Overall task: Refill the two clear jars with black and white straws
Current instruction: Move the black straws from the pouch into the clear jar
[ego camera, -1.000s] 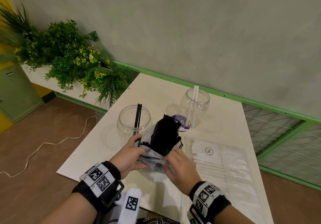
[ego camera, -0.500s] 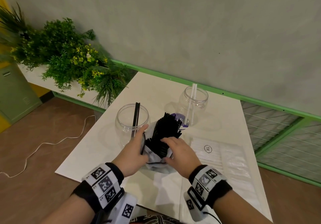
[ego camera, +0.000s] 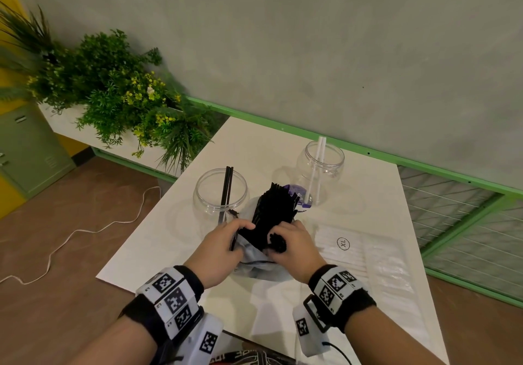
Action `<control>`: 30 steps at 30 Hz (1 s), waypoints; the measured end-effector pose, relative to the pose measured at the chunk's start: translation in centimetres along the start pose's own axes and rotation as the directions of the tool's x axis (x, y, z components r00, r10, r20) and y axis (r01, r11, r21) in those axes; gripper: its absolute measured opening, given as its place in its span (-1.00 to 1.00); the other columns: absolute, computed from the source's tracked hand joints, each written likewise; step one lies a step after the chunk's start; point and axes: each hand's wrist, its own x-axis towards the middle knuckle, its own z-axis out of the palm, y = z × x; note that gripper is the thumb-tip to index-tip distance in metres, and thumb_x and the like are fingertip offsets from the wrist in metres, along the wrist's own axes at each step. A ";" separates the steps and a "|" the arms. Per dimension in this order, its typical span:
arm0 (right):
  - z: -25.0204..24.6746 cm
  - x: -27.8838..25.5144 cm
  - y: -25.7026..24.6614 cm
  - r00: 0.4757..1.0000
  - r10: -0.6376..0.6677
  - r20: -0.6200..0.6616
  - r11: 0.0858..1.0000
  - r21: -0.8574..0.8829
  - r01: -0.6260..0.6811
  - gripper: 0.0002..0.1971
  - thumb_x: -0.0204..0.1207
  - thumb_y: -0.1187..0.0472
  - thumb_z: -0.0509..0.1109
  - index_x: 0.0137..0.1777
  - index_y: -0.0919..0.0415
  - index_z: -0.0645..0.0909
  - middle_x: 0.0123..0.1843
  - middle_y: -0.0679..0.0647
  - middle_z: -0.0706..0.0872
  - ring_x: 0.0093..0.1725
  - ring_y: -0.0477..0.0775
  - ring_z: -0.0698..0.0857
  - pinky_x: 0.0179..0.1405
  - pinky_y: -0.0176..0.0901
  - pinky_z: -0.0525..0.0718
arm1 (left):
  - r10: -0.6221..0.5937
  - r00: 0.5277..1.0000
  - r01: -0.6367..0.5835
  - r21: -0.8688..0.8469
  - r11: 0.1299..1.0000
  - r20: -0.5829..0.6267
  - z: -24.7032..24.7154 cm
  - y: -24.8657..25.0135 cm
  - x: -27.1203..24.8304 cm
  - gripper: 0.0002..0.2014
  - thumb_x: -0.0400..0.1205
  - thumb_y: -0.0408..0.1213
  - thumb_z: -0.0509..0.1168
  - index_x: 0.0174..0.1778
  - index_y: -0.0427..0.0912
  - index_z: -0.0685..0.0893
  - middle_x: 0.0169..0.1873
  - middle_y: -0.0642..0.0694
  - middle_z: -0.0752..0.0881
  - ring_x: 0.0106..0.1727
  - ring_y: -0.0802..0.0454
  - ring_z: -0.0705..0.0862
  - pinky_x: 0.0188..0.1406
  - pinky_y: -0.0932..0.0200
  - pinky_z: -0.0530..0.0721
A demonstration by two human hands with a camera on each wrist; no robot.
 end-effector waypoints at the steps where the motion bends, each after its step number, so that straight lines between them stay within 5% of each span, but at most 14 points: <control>1: -0.1 -0.2 0.2 0.998 0.009 -0.057 0.998 0.065 -0.005 -0.82 0.37 0.14 0.55 -0.06 0.06 0.65 -0.13 -0.16 0.62 -0.05 0.02 0.47 -0.05 -0.10 0.50 | -0.006 1.000 0.006 -0.001 1.000 -0.020 0.0 0.0 0.1 -0.49 0.52 -0.48 0.20 0.14 0.33 0.49 0.19 0.03 0.60 0.17 0.15 0.59 0.17 0.22 0.58; 4: -0.6 -0.8 0.7 0.958 -0.003 -0.288 0.993 0.114 0.037 -0.84 0.41 0.18 0.52 -0.11 0.07 0.57 -0.17 -0.13 0.61 -0.11 -0.04 0.47 -0.09 -0.17 0.48 | -0.016 0.998 0.016 -0.003 1.000 -0.067 0.3 -0.2 0.2 -0.58 0.55 -0.46 0.21 0.15 0.20 0.52 0.14 0.02 0.61 0.11 0.13 0.61 0.09 0.26 0.59; 6: -0.9 -1.1 0.8 0.886 -0.055 -0.460 0.997 0.023 0.073 -0.75 0.36 0.21 0.55 -0.05 0.16 0.56 -0.05 -0.02 0.59 -0.03 -0.02 0.45 0.01 -0.22 0.46 | -0.022 0.997 0.021 -0.016 1.000 -0.078 0.5 -0.2 0.4 -0.60 0.56 -0.45 0.22 0.15 0.17 0.54 0.13 0.01 0.63 0.09 0.13 0.62 0.09 0.24 0.60; 10: -1.4 -0.9 0.8 0.771 0.019 -0.637 0.997 0.073 0.036 -0.39 0.30 0.25 0.59 0.32 0.16 0.38 0.30 0.12 0.37 0.31 0.11 0.43 0.38 0.00 0.47 | -0.024 0.997 0.022 -0.029 0.999 -0.069 0.7 -0.2 0.5 -0.60 0.56 -0.42 0.23 0.11 0.23 0.54 0.11 0.01 0.64 0.09 0.14 0.62 0.11 0.21 0.60; 13: -2.5 -0.4 0.6 0.816 -0.108 -0.568 0.993 -0.030 0.110 -0.21 0.37 0.35 0.51 0.55 0.10 0.21 0.53 0.14 0.23 0.52 0.09 0.28 0.53 0.04 0.33 | -0.019 0.998 0.018 -0.024 1.000 -0.057 0.7 -0.2 0.5 -0.60 0.55 -0.42 0.23 0.10 0.25 0.52 0.11 0.01 0.63 0.10 0.12 0.62 0.13 0.19 0.60; 17: -3.1 0.8 1.8 0.919 -0.250 -0.304 0.941 -0.301 0.156 -0.45 0.49 0.26 0.30 0.53 0.12 0.41 0.54 0.07 0.44 0.56 0.20 0.33 0.46 0.24 0.45 | -0.018 0.998 0.017 -0.020 1.000 -0.060 0.6 -0.2 0.5 -0.61 0.56 -0.41 0.24 0.11 0.23 0.53 0.08 0.02 0.63 0.02 0.17 0.61 0.01 0.29 0.57; 20: -2.8 0.7 2.9 0.919 -0.167 -0.358 0.982 -0.143 0.123 -0.60 0.61 0.23 0.20 0.44 0.23 0.53 0.52 0.08 0.48 0.50 0.12 0.44 0.43 0.12 0.52 | -0.013 0.998 0.012 -0.015 1.000 -0.067 0.5 0.0 0.4 -0.65 0.59 -0.40 0.24 0.12 0.19 0.52 0.01 0.05 0.59 -0.08 0.25 0.56 -0.21 0.49 0.45; 23: -2.5 0.0 3.1 0.912 -0.115 -0.393 0.993 -0.009 0.121 -0.62 0.65 0.34 0.22 0.46 0.25 0.51 0.63 -0.01 0.32 0.57 -0.03 0.37 0.51 -0.17 0.43 | -0.005 0.998 0.004 -0.016 1.000 -0.066 0.5 0.0 0.3 -0.67 0.59 -0.39 0.25 0.11 0.19 0.52 0.07 0.05 0.60 -0.01 0.26 0.56 -0.19 0.50 0.45; 25: -2.2 -0.2 3.2 0.904 -0.056 -0.423 0.989 0.102 0.109 -0.63 0.65 0.31 0.20 0.44 0.23 0.53 0.55 -0.05 0.42 0.52 -0.06 0.43 0.51 -0.03 0.45 | 0.000 0.998 -0.001 -0.017 1.000 -0.069 0.5 0.0 0.3 -0.67 0.59 -0.38 0.25 0.10 0.19 0.52 0.09 0.05 0.60 0.02 0.27 0.56 -0.16 0.50 0.45; 27: -2.3 -0.3 3.3 0.903 0.031 -0.428 0.982 0.183 0.053 -0.61 0.66 0.15 0.17 0.45 0.18 0.52 0.51 -0.12 0.44 0.51 -0.10 0.42 0.53 0.03 0.41 | 0.012 0.997 -0.014 -0.024 1.000 -0.073 0.5 0.0 0.3 -0.66 0.59 -0.38 0.26 0.07 0.22 0.52 0.11 0.06 0.61 0.06 0.25 0.57 -0.10 0.49 0.46; 30: -2.8 -0.4 3.0 0.958 0.037 -0.285 0.969 0.245 0.036 -0.44 0.64 -0.10 0.17 0.59 0.08 0.32 0.66 -0.20 0.16 0.63 -0.25 0.14 0.60 -0.32 0.15 | 0.008 0.997 -0.010 -0.023 1.000 -0.071 0.6 0.0 0.3 -0.65 0.58 -0.38 0.26 0.06 0.24 0.52 0.12 0.05 0.62 0.10 0.19 0.59 0.00 0.38 0.50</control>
